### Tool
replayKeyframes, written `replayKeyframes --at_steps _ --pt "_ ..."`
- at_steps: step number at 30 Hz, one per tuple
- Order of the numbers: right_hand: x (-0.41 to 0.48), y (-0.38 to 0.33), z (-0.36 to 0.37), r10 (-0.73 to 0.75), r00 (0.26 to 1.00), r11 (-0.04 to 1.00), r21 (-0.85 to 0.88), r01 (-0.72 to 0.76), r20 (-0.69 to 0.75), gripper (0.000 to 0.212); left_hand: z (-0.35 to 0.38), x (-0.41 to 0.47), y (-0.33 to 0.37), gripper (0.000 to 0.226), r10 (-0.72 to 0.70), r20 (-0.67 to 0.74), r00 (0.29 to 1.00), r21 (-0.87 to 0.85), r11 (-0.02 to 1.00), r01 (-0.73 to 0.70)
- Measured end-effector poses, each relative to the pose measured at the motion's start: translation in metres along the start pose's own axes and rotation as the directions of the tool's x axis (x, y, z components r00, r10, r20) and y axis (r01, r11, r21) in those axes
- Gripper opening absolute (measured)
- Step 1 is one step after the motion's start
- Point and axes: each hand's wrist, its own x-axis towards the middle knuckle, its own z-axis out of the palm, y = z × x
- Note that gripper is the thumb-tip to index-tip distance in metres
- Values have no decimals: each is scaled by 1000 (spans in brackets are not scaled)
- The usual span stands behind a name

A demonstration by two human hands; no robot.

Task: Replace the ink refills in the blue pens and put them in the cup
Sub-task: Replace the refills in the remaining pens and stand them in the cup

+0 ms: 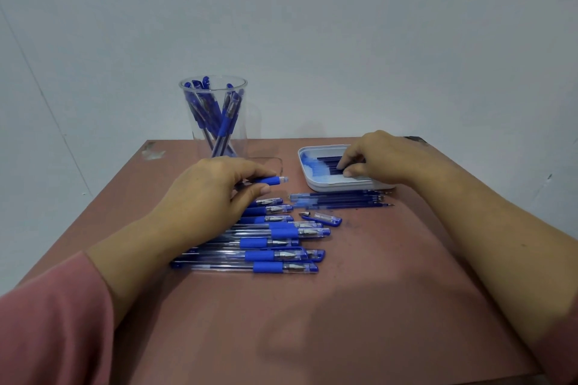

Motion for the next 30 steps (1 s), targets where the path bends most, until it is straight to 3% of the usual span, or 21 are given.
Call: replayKeyframes --at_steps 15,23,30 --pt "5 5 2 37 997 999 -27 -35 60 15 1 0 2 28 4 25 1000 15 1000 -4" --pt "8 8 4 5 999 998 63 -8 46 17 1 0 2 29 -10 43 999 27 1000 8" --pt "4 1 0 -81 993 994 70 88 -89 17 -1 0 1 28 -1 31 1000 18 1000 1"
